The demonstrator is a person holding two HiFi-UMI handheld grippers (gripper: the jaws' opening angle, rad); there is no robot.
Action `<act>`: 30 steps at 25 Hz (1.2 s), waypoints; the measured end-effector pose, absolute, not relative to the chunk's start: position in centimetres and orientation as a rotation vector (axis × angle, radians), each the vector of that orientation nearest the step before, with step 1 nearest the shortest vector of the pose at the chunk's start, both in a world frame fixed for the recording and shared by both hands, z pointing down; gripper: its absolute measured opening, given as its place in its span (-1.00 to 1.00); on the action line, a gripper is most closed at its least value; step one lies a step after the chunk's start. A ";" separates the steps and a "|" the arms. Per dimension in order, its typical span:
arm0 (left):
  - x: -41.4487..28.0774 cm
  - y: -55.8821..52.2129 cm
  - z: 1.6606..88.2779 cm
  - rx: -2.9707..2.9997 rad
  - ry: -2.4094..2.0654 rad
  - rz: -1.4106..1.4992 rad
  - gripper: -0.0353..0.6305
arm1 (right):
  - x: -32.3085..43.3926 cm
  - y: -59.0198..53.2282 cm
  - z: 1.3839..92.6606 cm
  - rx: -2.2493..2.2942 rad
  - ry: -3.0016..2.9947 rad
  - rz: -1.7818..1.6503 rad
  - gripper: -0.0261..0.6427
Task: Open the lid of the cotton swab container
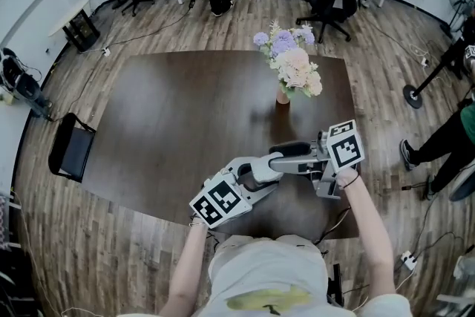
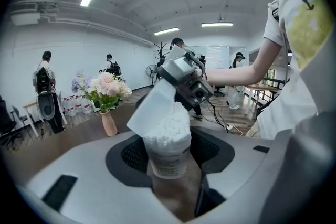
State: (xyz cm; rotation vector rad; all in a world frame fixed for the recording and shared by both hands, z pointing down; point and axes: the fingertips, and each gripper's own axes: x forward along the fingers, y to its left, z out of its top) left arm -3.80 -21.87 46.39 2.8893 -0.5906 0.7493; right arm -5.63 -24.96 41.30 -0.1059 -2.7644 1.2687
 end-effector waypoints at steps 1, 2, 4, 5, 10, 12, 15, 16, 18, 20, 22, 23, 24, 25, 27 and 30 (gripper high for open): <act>-4.0 -22.0 46.4 2.877 -0.602 0.733 -0.20 | -5.4 -25.1 41.2 -0.088 -2.785 1.257 -0.21; -4.2 -22.1 46.5 2.863 -0.616 0.713 -0.20 | -5.1 -25.3 41.1 -0.067 -2.807 1.252 -0.21; -4.6 -22.4 46.4 2.834 -0.650 0.668 -0.20 | -4.3 -25.9 41.0 -0.008 -2.843 1.253 -0.21; -4.8 -22.5 46.3 2.820 -0.670 0.651 -0.20 | -3.9 -26.2 41.0 0.026 -2.855 1.251 -0.22; -6.0 -23.6 46.3 2.750 -0.799 0.611 -0.20 | -2.5 -26.6 41.5 0.214 -2.903 1.104 -0.46; -6.7 -24.3 46.2 2.717 -0.878 0.586 -0.20 | -2.1 -26.9 41.9 0.323 -2.915 1.000 -0.61; -7.9 -25.3 46.1 2.659 -1.012 0.552 -0.20 | -1.5 -27.3 42.1 0.469 -2.937 0.901 -0.75; -8.3 -25.6 46.0 2.641 -1.048 0.544 -0.20 | -1.4 -27.3 42.1 0.509 -2.942 0.878 -0.78; -9.1 -25.9 46.0 2.610 -1.113 0.535 -0.20 | -1.0 -27.6 42.3 0.587 -2.945 0.824 -0.80; -9.8 -26.3 46.0 2.587 -1.182 0.528 -0.20 | -0.5 -28.0 42.6 0.666 -2.943 0.773 -0.83; -10.5 -26.5 46.0 2.568 -1.251 0.523 -0.20 | 0.1 -28.4 42.8 0.747 -2.940 0.737 -0.85; -10.8 -26.6 46.0 2.558 -1.280 0.521 -0.20 | 0.4 -28.5 42.9 0.787 -2.937 0.718 -0.85; -11.1 -26.6 46.0 2.548 -1.306 0.518 -0.21 | 0.6 -28.7 43.0 0.826 -2.933 0.692 -0.85; -11.4 -26.7 46.0 2.536 -1.331 0.515 -0.20 | 0.9 -28.7 43.0 0.864 -2.929 0.657 -0.86; -12.0 -26.7 45.9 2.513 -1.373 0.501 -0.21 | 1.2 -28.8 43.0 0.932 -2.921 0.575 -0.86; -12.7 -26.9 46.0 2.485 -1.418 0.482 -0.21 | 1.6 -29.0 43.3 1.030 -2.893 0.473 -0.86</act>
